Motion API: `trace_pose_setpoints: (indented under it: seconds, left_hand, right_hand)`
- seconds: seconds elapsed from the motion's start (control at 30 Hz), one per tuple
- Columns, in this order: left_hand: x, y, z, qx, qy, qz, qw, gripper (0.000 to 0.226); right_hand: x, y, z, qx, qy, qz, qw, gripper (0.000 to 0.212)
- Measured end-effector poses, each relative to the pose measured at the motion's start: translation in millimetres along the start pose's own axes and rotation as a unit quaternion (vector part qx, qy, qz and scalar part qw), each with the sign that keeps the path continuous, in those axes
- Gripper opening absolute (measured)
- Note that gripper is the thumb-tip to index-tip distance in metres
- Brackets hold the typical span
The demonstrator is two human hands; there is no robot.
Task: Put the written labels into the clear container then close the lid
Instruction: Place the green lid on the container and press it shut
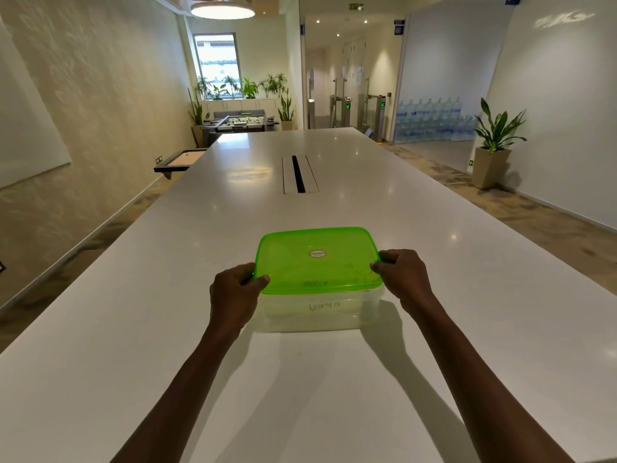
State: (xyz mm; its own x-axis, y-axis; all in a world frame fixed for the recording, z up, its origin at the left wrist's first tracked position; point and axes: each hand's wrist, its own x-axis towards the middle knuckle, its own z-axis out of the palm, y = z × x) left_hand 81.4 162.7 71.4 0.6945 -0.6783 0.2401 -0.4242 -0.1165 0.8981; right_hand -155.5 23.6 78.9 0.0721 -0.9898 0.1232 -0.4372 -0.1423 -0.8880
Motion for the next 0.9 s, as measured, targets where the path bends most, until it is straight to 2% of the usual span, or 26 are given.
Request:
trace_pose_setpoints:
  seconds: [0.27,0.47,0.63,0.77,0.9]
  left_hand:
    - [-1.0,-2.8,-0.1,-0.027,-0.004,-0.025,0.999,0.043]
    - [-7.2,-4.0,1.0,-0.015,0.014,-0.018,1.000,0.039]
    - [-11.9,-4.6,3.6,-0.033,0.024,-0.037,0.998,0.038]
    - [-20.0,-7.5,8.3,-0.054,0.049,-0.055,0.996,0.027]
    - [-24.0,-9.4,13.8,-0.149,0.046,-0.131,0.979,0.041]
  right_hand:
    - [-6.2,6.8,0.6,-0.015,-0.001,-0.004,1.000,0.046]
    - [-12.5,12.7,1.1,-0.008,-0.003,-0.003,1.000,0.045]
    - [-15.6,15.7,2.1,0.032,-0.017,0.025,0.999,0.047]
    - [-19.7,19.3,1.7,0.070,-0.022,0.052,0.996,0.048]
    - [-21.2,20.5,-0.8,0.192,-0.064,0.135,0.970,0.051]
